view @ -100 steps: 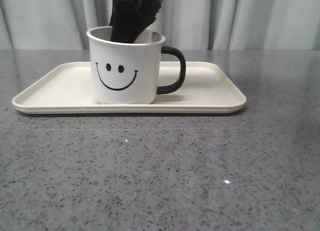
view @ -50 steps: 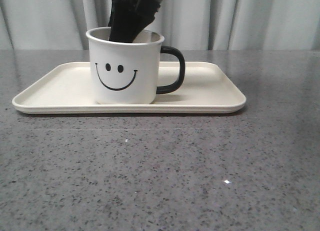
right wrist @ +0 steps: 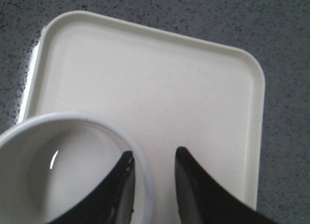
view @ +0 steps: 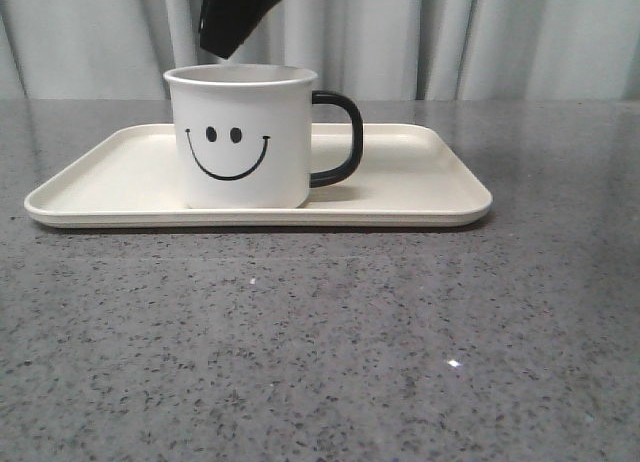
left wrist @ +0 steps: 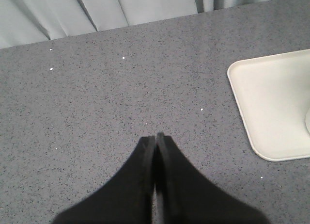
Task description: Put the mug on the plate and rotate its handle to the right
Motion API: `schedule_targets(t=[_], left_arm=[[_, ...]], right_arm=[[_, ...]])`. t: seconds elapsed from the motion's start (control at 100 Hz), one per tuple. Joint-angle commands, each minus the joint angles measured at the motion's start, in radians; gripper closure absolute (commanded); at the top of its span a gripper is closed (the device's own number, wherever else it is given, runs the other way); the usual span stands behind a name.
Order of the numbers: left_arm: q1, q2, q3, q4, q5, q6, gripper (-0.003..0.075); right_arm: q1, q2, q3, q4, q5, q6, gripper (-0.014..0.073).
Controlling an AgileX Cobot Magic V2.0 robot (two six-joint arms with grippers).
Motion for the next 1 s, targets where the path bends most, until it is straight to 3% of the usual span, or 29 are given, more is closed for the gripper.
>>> schedule_targets(t=[0.0,0.3,0.42,0.66,0.99], left_arm=[[0.002,0.003,-0.021,0.006,-0.044,-0.01,0.074],[0.002,0.003,-0.021,0.006,-0.04,-0.01,0.0741],[0.002,0.003,-0.021,0.006,-0.04,-0.01,0.074],[0.002,0.003,-0.021,0.006,-0.045,-0.01,0.074],[0.002,0.003,-0.021,0.006,-0.05,-0.01,0.0741]], right_arm=[[-0.005,-0.062,-0.059,0.037,-0.011,0.019,0.0361],[-0.049,-0.08,-0.209,0.045,-0.013,0.18,0.0361],[-0.103,-0.125,-0.228,0.123,-0.017,0.21,0.0361],[-0.284,-0.256,-0.228,0.349,0.01,0.241,0.0361],[-0.529,-0.469,-0.221,0.436,0.025,0.337,0.0361]])
